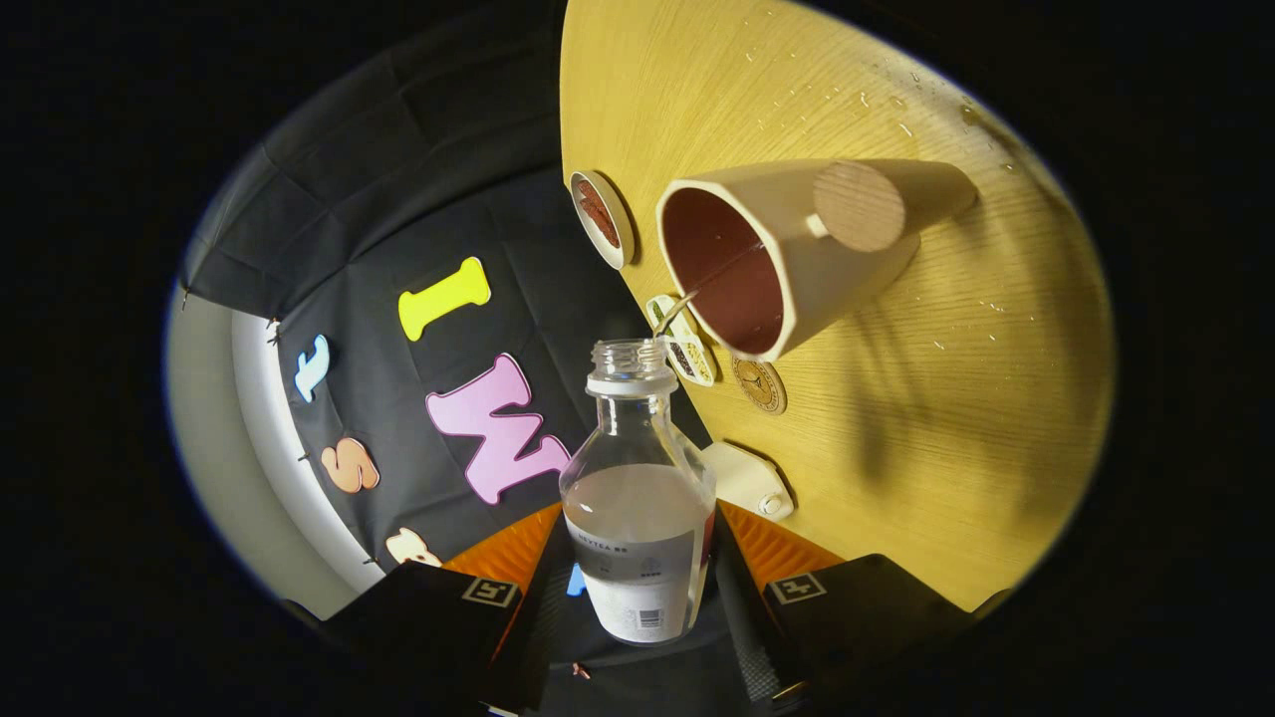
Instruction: Take the bottle from table, then pour the juice into the cup, finally place the bottle on the coaster
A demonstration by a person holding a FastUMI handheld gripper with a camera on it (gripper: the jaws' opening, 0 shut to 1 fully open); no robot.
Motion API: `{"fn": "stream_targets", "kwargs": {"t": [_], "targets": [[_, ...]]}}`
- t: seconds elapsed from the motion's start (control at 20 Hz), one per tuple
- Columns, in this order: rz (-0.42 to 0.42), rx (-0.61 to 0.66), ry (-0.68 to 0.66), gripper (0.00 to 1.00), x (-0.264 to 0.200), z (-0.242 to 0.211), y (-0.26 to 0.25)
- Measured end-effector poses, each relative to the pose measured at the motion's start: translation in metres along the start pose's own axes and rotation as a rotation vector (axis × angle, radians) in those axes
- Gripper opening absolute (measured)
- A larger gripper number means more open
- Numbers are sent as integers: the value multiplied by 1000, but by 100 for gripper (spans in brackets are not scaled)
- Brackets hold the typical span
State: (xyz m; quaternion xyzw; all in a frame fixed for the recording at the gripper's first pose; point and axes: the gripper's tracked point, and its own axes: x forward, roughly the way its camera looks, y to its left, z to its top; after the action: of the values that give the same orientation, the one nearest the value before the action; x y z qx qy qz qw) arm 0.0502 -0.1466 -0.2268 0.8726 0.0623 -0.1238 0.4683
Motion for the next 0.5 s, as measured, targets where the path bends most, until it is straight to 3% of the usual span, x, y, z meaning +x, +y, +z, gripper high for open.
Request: {"fn": "stream_targets", "kwargs": {"t": [0.5], "targets": [[7, 37, 7, 76, -6, -12, -2]]}}
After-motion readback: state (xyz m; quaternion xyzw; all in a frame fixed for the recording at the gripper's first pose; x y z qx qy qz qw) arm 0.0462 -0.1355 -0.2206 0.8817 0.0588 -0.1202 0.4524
